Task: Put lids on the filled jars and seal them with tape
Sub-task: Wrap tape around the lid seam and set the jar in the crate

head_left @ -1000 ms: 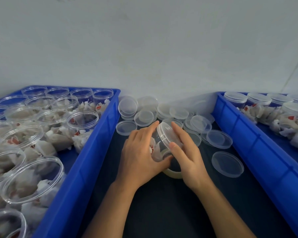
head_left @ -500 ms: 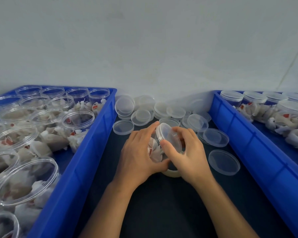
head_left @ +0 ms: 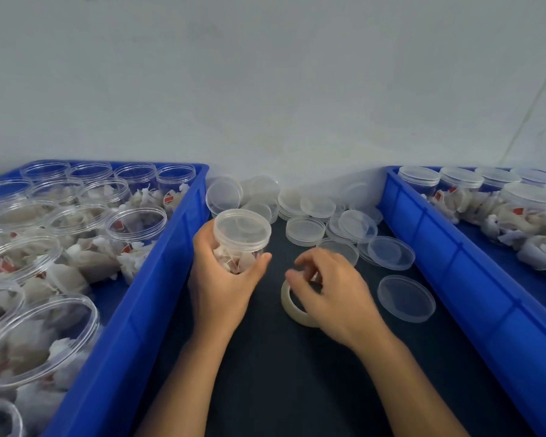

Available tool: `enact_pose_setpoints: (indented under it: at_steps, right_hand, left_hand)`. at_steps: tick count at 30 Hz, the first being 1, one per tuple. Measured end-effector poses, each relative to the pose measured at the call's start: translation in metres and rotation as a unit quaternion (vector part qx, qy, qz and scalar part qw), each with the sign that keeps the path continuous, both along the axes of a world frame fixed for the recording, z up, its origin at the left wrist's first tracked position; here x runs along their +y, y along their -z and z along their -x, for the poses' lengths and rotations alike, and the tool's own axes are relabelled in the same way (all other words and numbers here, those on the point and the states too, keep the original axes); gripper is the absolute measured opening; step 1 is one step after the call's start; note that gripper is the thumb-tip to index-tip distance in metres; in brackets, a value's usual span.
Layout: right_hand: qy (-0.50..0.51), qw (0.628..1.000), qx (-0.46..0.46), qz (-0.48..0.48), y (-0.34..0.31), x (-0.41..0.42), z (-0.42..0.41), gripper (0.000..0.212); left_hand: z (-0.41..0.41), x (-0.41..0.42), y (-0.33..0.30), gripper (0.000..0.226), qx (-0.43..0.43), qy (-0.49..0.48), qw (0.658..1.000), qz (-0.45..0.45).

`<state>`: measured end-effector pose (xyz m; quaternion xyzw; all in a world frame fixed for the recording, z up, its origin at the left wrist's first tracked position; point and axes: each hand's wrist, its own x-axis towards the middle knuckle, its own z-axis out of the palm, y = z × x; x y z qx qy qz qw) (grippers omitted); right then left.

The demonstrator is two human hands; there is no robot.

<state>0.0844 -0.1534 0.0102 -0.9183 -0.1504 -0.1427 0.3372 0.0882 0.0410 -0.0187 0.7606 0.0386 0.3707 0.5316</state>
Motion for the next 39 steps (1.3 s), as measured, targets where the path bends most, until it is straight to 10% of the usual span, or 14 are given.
enact_pose_setpoints:
  at_steps: [6,13,18,22,39]
  right_hand:
    - [-0.058,0.981,0.055,0.177,0.011,0.008,0.0,0.071]
    - [0.014,0.992,0.015,-0.128,0.008,-0.001,-0.005,0.038]
    - [-0.049,0.943,0.005,-0.33,0.001,0.0,-0.003,0.037]
    - [-0.099,0.917,0.001,-0.387,-0.001,-0.002,-0.002,0.045]
    - [-0.188,0.936,-0.097,-0.281,-0.006,0.002,0.002,0.054]
  left_hand:
    - [-0.007,0.0,0.008,0.089,0.048,0.055,0.997,0.027]
    - [0.008,-0.013,-0.01,0.103,-0.009,-0.009,0.998,-0.061]
    - [0.015,-0.031,-0.027,0.032,-0.231,-0.078,0.935,-0.256]
    - [0.02,-0.049,-0.027,0.029,-0.167,0.018,0.962,-0.217]
    - [0.02,-0.043,-0.037,0.053,-0.103,0.114,0.981,-0.116]
